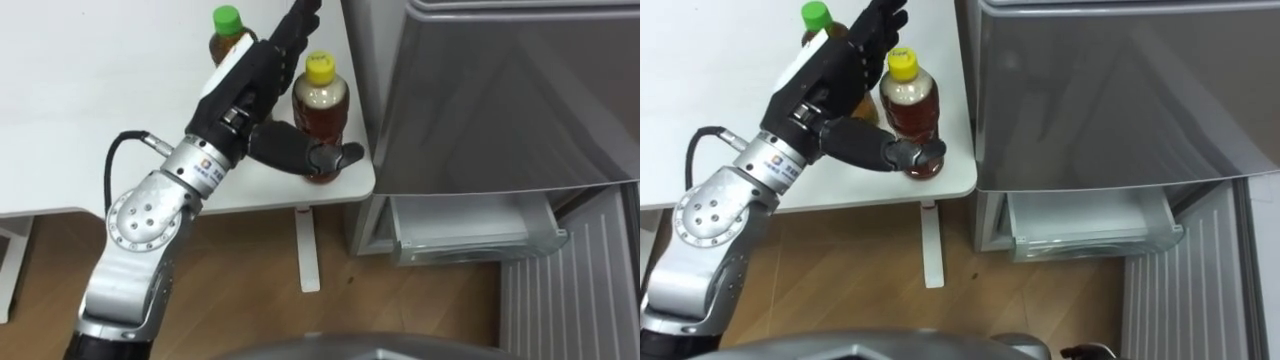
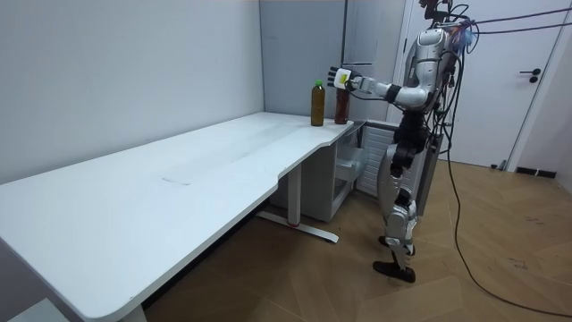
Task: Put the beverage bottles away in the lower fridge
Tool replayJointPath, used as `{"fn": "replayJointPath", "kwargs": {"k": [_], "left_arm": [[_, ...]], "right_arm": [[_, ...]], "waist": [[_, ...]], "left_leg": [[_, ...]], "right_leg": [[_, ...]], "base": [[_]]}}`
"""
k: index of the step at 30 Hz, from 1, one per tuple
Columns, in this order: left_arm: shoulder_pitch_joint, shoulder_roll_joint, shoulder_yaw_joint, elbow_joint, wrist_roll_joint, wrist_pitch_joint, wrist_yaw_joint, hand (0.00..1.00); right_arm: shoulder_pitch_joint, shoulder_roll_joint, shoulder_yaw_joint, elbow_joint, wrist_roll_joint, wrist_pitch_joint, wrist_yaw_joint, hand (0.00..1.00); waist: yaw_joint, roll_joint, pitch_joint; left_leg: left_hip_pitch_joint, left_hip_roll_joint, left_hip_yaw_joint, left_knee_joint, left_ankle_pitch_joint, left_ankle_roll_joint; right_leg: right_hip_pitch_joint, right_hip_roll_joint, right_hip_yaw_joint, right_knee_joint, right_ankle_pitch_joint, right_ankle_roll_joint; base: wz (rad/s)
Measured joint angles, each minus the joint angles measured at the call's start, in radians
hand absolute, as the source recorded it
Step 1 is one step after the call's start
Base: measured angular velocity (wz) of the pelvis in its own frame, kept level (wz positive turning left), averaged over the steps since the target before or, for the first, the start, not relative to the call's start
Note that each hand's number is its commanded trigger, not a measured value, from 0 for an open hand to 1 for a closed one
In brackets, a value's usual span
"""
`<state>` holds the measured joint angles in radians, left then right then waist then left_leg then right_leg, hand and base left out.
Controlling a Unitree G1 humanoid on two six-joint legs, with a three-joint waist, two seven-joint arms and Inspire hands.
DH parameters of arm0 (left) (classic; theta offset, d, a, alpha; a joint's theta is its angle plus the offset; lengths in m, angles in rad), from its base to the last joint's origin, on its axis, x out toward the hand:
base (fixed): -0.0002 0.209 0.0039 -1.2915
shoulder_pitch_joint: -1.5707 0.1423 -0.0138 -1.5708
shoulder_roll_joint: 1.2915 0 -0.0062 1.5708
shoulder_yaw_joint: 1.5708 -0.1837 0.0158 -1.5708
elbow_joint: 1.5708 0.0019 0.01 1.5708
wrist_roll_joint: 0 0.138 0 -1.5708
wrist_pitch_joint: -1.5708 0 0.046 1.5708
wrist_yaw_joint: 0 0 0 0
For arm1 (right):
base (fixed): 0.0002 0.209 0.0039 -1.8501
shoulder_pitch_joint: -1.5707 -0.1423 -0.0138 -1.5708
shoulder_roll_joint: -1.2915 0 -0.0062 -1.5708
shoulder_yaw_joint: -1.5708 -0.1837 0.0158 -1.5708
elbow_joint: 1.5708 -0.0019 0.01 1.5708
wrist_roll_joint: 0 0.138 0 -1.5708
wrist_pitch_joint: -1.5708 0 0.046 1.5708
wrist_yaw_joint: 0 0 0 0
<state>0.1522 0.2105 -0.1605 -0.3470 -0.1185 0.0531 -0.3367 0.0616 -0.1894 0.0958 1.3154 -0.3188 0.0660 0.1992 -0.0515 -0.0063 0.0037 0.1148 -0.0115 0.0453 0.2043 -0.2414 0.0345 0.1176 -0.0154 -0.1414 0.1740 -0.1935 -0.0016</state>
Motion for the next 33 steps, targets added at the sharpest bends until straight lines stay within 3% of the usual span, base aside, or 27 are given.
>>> {"fn": "replayJointPath", "kwargs": {"k": [26, 31, 33], "left_arm": [[0.004, -0.002, -0.011, 0.003, -0.002, -0.011, 0.002, 1.0], [0.032, 0.001, -0.016, 0.029, 0.001, -0.003, -0.003, 1.0], [0.038, 0.006, -0.02, 0.034, -0.001, 0.021, -0.01, 1.0]], "right_arm": [[0.006, 0.0, 0.0, 0.0, 0.0, 0.0, 0.004, 0.0], [0.008, 0.0, 0.0, 0.0, -0.001, 0.0, 0.003, 0.0], [0.006, 0.0, 0.0, 0.001, -0.001, 0.001, 0.0, 0.0]], "waist": [[0.0, 0.006, 0.0017], [-0.005, 0.006, 0.0024], [-0.005, 0.003, 0.0053]], "left_leg": [[0.001, 0.001, 0.0, -0.006, 0.0, 0.0], [0.0, 0.001, 0.0, -0.006, 0.0, 0.0], [-0.001, 0.0, 0.001, -0.006, 0.0, 0.0]], "right_leg": [[0.005, 0.001, -0.002, 0.0, 0.0, 0.0], [0.003, 0.001, 0.0, 0.001, 0.0, 0.0], [-0.001, 0.001, 0.002, 0.004, 0.0, 0.0]], "base": [[0.0], [0.0], [0.0]]}}
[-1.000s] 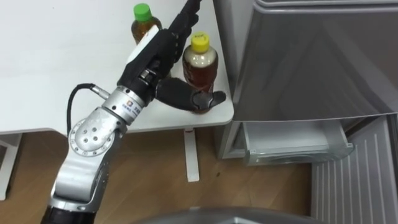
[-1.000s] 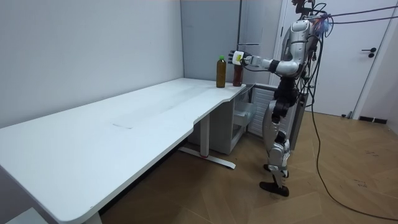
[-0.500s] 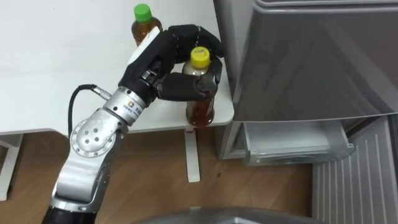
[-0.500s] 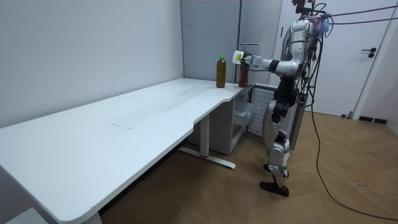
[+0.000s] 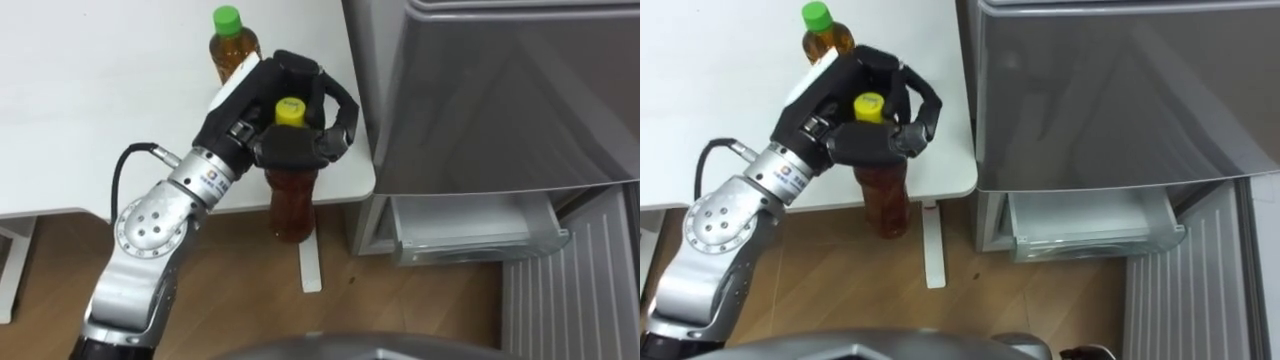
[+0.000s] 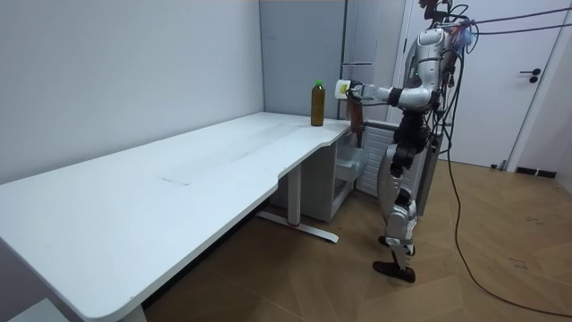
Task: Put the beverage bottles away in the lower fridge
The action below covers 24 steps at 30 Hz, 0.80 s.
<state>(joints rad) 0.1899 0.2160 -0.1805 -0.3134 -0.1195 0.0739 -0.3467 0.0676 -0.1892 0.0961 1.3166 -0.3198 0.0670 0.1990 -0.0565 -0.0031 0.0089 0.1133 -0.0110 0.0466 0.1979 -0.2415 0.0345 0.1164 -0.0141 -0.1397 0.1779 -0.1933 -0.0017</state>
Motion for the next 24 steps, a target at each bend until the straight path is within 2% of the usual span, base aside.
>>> {"fn": "replayJointPath", "kwargs": {"k": [4, 8, 13, 16, 18, 24], "left_arm": [[0.0, 0.002, 0.002, 0.0, -0.043, 0.005, -0.014, 1.0], [-0.001, 0.001, 0.0, 0.0, -0.188, 0.005, -0.033, 1.0], [-0.008, -0.01, -0.039, 0.0, -0.251, 0.005, -0.049, 1.0], [-0.021, -0.011, -0.065, 0.0, -0.321, 0.007, -0.058, 1.0], [-0.051, -0.012, -0.091, 0.0, -0.347, 0.008, -0.059, 1.0], [-0.086, -0.013, -0.128, 0.0, -0.442, 0.008, -0.064, 1.0]], "right_arm": [[-0.008, 0.0, -0.001, -0.001, 0.0, 0.0, -0.006, 0.0], [-0.01, 0.001, -0.001, -0.023, 0.004, 0.0, -0.013, 0.0], [-0.011, 0.004, 0.0, -0.037, 0.009, -0.001, -0.027, 0.0], [-0.009, 0.01, 0.003, -0.045, 0.009, 0.0, -0.048, 0.0], [-0.009, 0.02, 0.023, -0.055, 0.007, 0.003, -0.062, 0.0], [-0.011, 0.025, 0.038, -0.08, 0.009, 0.015, -0.084, 0.0]], "waist": [[-0.008, -0.003, 0.0018], [-0.024, -0.003, 0.0013], [-0.032, -0.008, 0.0042], [-0.033, -0.013, 0.0054], [-0.032, -0.017, 0.0012], [-0.032, -0.022, 0.0031]], "left_leg": [[0.001, 0.002, -0.002, 0.0, 0.0, 0.0], [-0.009, 0.005, -0.003, 0.001, 0.0, 0.0], [-0.007, 0.005, 0.006, 0.002, 0.0, 0.0], [-0.008, 0.004, 0.007, 0.004, 0.0, 0.0], [-0.016, 0.004, 0.008, 0.007, 0.0, 0.0], [-0.016, 0.005, 0.009, 0.007, 0.0, 0.0]], "right_leg": [[-0.004, 0.0, 0.002, 0.008, 0.0, 0.0], [-0.013, -0.001, 0.003, 0.01, 0.0, 0.0], [-0.017, -0.001, 0.006, 0.008, 0.0, 0.0], [-0.02, -0.001, 0.012, 0.008, 0.0, 0.0], [-0.031, 0.0, 0.015, 0.008, 0.0, 0.0], [-0.032, 0.0, 0.021, 0.007, 0.0, 0.0]], "base": [[-0.01], [0.0], [-0.02], [0.0], [0.0], [-0.02]]}}
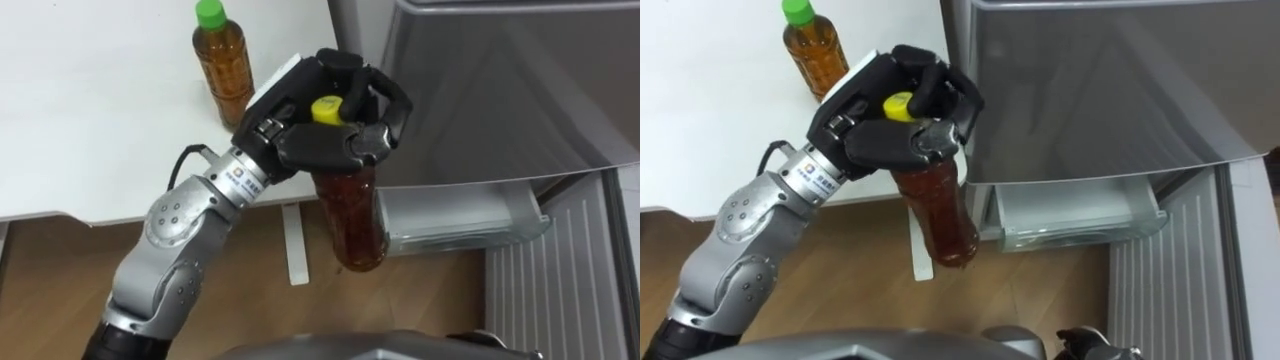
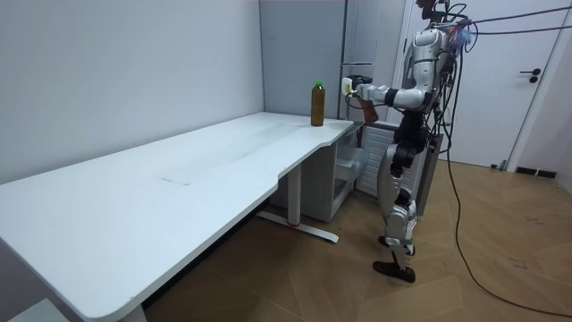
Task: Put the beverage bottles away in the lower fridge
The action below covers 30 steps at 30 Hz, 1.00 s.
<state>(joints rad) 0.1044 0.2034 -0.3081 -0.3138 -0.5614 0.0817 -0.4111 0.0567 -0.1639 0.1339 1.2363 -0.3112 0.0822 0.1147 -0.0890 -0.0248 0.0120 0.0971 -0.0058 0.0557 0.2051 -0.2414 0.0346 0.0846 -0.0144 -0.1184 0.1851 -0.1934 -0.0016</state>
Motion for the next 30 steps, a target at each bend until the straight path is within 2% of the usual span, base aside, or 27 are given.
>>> {"fn": "replayJointPath", "kwargs": {"k": [10, 16, 19, 21, 23, 25, 30], "left_arm": [[-0.001, 0.001, -0.044, 0.021, -0.026, 0.0, -0.014, 1.0], [-0.001, 0.006, -0.049, 0.022, -0.026, 0.0, -0.02, 1.0], [-0.001, 0.017, -0.045, 0.038, -0.026, 0.0, -0.029, 1.0], [-0.001, 0.015, -0.047, 0.053, -0.026, 0.0, -0.032, 1.0], [-0.001, 0.015, -0.047, 0.058, -0.024, 0.0, -0.033, 1.0], [0.005, 0.015, -0.046, 0.059, -0.023, -0.001, -0.033, 1.0], [0.007, 0.018, -0.049, 0.059, -0.022, -0.002, -0.034, 1.0]], "right_arm": [[-0.003, -0.026, 0.069, -0.152, 0.0, 0.005, 0.0, 0.0], [0.025, -0.053, 0.099, -0.37, -0.004, 0.006, 0.023, 0.0], [0.039, -0.028, 0.095, -0.474, 0.044, -0.015, 0.058, 0.0], [0.047, 0.018, 0.1, -0.546, 0.101, -0.044, 0.094, 0.0], [0.057, 0.04, 0.118, -0.587, 0.138, -0.061, 0.133, 0.0], [0.079, 0.043, 0.123, -0.645, 0.17, -0.062, 0.173, 0.0], [0.094, 0.034, 0.123, -0.758, 0.195, -0.062, 0.268, 0.0]], "waist": [[0.009, 0.007, -0.0016], [0.011, 0.007, -0.0003], [0.01, 0.005, 0.0014], [0.006, 0.005, 0.0017], [0.005, 0.011, 0.0026], [0.011, 0.017, 0.0016], [0.011, 0.015, 0.0002]], "left_leg": [[-0.013, 0.009, 0.024, 0.0, 0.001, -0.001], [-0.009, 0.012, 0.036, 0.0, 0.001, -0.002], [0.001, 0.019, 0.05, -0.001, 0.001, -0.003], [0.001, 0.021, 0.05, 0.0, 0.002, -0.004], [0.0, 0.02, 0.05, 0.0, 0.002, -0.004], [0.0, 0.019, 0.05, -0.001, 0.002, -0.004], [0.0, 0.015, 0.052, 0.0, 0.002, -0.004]], "right_leg": [[-0.018, 0.007, 0.013, 0.005, 0.006, -0.005], [-0.019, 0.012, 0.032, 0.005, 0.011, -0.007], [-0.014, 0.016, 0.037, 0.005, 0.014, -0.011], [-0.015, 0.017, 0.036, 0.005, 0.016, -0.012], [-0.015, 0.016, 0.036, 0.005, 0.016, -0.012], [-0.018, 0.015, 0.035, 0.004, 0.016, -0.011], [-0.019, 0.014, 0.037, 0.008, 0.015, -0.009]], "base": [[-0.06], [-0.07], [-0.14], [0.0], [0.05], [0.05], [-0.03]]}}
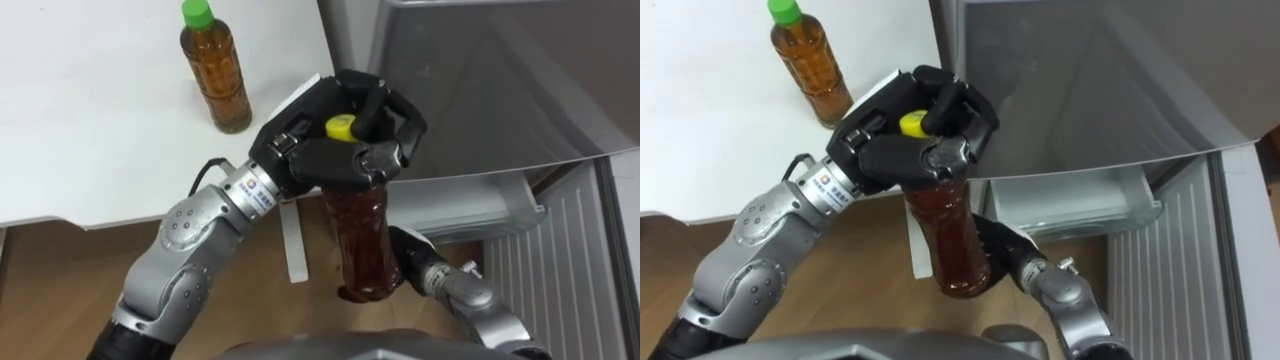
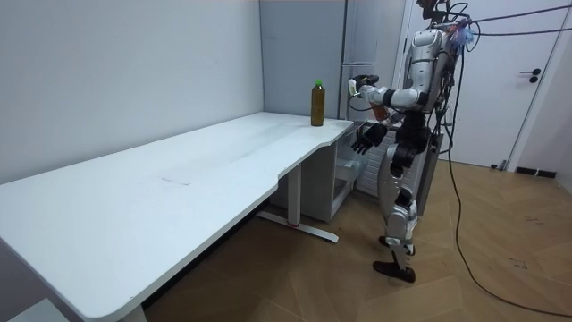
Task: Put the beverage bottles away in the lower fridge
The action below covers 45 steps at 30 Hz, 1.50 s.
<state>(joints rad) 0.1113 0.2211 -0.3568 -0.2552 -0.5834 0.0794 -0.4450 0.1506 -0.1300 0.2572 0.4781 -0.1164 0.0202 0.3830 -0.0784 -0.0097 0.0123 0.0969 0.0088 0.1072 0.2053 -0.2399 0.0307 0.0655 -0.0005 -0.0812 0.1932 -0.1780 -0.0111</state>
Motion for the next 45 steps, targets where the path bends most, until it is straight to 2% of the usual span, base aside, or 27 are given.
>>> {"fn": "replayJointPath", "kwargs": {"k": [7, 9, 13, 18, 26, 28, 32, 36, 45], "left_arm": [[0.0, 0.003, 0.001, 0.002, 0.045, -0.006, -0.007, 1.0], [0.0, 0.014, 0.001, 0.003, 0.047, -0.007, -0.007, 1.0], [0.0, 0.03, 0.001, 0.003, 0.062, -0.009, -0.007, 1.0], [0.0, 0.028, 0.001, 0.002, 0.088, -0.042, -0.007, 1.0], [-0.001, 0.021, 0.001, -0.001, 0.235, -0.078, 0.025, 1.0], [-0.001, 0.022, 0.003, -0.001, 0.267, -0.085, 0.033, 1.0], [-0.001, 0.022, 0.003, -0.009, 0.275, -0.09, 0.053, 1.0], [-0.001, 0.022, -0.002, -0.011, 0.275, -0.116, 0.066, 1.0], [0.001, 0.034, -0.021, -0.009, 0.303, -0.116, 0.049, 1.0]], "right_arm": [[0.028, -0.01, -0.002, -0.115, 0.044, -0.007, 0.133, 0.0], [0.049, -0.034, -0.003, -0.143, 0.077, -0.007, 0.176, 0.0], [0.074, -0.039, -0.004, -0.158, 0.099, -0.007, 0.218, 0.0], [0.07, -0.059, -0.004, -0.181, 0.098, -0.006, 0.273, 0.0], [0.073, -0.078, -0.004, -0.215, 0.098, -0.007, 0.313, 0.0], [0.074, -0.082, -0.004, -0.225, 0.098, -0.022, 0.318, 0.0], [0.088, -0.09, -0.004, -0.226, 0.098, -0.026, 0.319, 0.0], [0.094, -0.102, -0.001, -0.226, 0.098, -0.029, 0.323, 0.0], [0.095, -0.098, 0.0, -0.226, 0.102, -0.029, 0.362, 0.0]], "waist": [[-0.006, -0.002, 0.0006], [-0.006, -0.004, 0.0012], [0.0, -0.02, 0.0043], [0.009, -0.022, -0.0002], [0.007, -0.012, -0.0031], [0.006, -0.008, -0.0035], [0.007, -0.005, -0.0037], [0.007, 0.0, -0.0016], [0.007, 0.0, 0.0008]], "left_leg": [[0.0, 0.002, -0.005, 0.01, 0.0, 0.0], [0.0, 0.002, -0.005, 0.01, 0.0, 0.0], [0.0, 0.001, -0.005, 0.015, 0.0, 0.0], [-0.014, -0.001, -0.005, 0.016, 0.0, 0.001], [-0.017, -0.004, -0.014, 0.015, 0.0, 0.001], [-0.017, -0.004, -0.019, 0.015, 0.0, 0.001], [-0.016, -0.005, -0.029, 0.015, 0.0, 0.001], [-0.013, -0.005, -0.029, 0.015, 0.0, 0.001], [-0.014, -0.005, -0.028, 0.013, 0.0, 0.001]], "right_leg": [[0.001, -0.001, -0.001, 0.011, 0.0, 0.0], [0.002, -0.002, 0.0, 0.012, 0.0, 0.0], [-0.002, 0.001, 0.01, 0.013, 0.0, 0.0], [-0.027, 0.003, 0.024, 0.03, 0.003, 0.001], [-0.028, 0.004, 0.024, 0.029, 0.004, 0.0], [-0.027, 0.004, 0.024, 0.029, 0.004, 0.0], [-0.024, 0.004, 0.024, 0.028, 0.004, 0.0], [-0.022, 0.004, 0.023, 0.029, 0.004, 0.0], [-0.027, 0.004, 0.023, 0.03, 0.004, -0.001]], "base": [[0.0], [0.0], [-0.02], [-0.09], [-0.01], [0.0], [0.02], [0.0], [0.0]]}}
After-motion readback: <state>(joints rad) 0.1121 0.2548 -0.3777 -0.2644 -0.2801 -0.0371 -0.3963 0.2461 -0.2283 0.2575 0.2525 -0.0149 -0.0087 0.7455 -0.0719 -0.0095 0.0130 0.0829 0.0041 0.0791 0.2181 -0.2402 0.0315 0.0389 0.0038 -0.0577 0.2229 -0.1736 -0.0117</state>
